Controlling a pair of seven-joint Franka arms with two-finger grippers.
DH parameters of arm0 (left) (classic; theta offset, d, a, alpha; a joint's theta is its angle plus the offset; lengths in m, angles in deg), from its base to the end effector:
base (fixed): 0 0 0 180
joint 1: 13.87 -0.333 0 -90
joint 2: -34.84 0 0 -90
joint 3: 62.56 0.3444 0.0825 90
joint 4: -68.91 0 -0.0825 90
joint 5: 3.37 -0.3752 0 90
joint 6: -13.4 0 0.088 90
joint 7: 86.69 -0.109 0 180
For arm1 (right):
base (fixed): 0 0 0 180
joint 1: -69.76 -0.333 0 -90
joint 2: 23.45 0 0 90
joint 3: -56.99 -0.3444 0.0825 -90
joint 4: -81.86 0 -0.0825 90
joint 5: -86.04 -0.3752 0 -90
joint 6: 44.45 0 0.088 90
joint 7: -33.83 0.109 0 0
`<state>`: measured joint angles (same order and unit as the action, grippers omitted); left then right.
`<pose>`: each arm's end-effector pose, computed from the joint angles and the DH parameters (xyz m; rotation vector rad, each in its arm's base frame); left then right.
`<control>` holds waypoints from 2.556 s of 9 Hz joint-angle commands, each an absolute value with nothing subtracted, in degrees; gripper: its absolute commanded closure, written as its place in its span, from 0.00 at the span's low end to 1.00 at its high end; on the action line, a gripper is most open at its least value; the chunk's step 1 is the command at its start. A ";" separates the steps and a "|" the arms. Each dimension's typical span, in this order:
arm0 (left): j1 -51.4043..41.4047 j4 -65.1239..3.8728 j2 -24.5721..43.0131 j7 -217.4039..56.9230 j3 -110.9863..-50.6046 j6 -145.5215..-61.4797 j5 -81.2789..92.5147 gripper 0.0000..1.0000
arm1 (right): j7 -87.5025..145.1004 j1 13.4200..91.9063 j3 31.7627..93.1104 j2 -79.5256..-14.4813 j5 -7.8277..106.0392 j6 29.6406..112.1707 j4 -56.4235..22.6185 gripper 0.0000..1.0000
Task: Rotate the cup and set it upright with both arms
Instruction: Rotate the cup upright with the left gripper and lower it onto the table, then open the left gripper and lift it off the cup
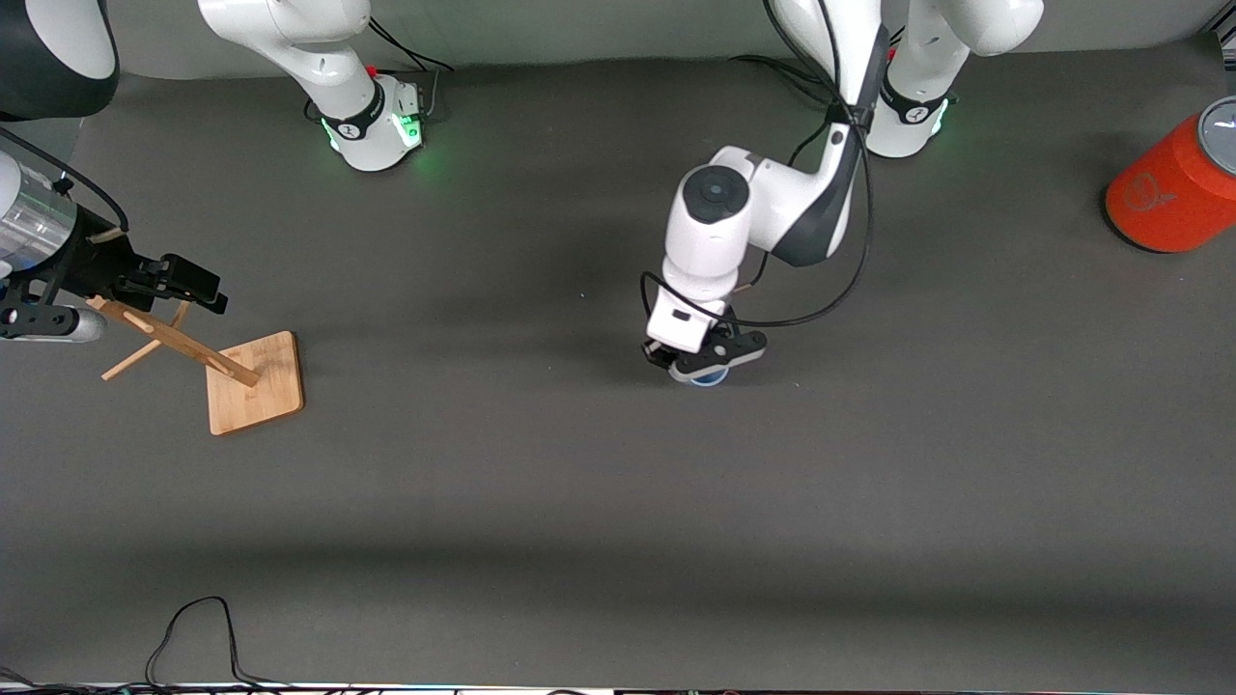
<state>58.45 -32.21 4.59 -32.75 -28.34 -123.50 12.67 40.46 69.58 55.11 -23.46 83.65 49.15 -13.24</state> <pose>0.4996 -0.4606 0.3548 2.9802 0.5593 0.2893 0.5482 0.0240 0.6149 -3.0991 0.1286 0.0456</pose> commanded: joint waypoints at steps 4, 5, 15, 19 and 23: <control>68.39 -31.11 0.31 -7.44 -27.14 -121.95 -0.03 1.00 | 39.63 68.62 56.81 -23.80 86.74 48.01 -11.57 0.00; 68.57 -31.11 -0.40 -4.28 -27.14 -121.78 -1.25 1.00 | 39.63 68.62 57.16 -24.06 86.74 48.10 -11.48 0.00; 62.79 -22.53 2.40 -8.24 -27.22 -105.57 -1.64 0.00 | 40.16 68.35 58.57 -24.07 86.30 47.92 -12.36 0.00; 47.34 -10.03 4.50 -36.71 -26.96 -83.66 2.95 0.00 | 39.81 67.74 58.40 -23.89 85.69 47.75 -12.45 0.00; 32.66 -9.40 13.81 -61.23 -26.70 -74.95 0.15 0.00 | 39.37 67.74 58.31 -23.80 80.50 46.96 -12.98 0.00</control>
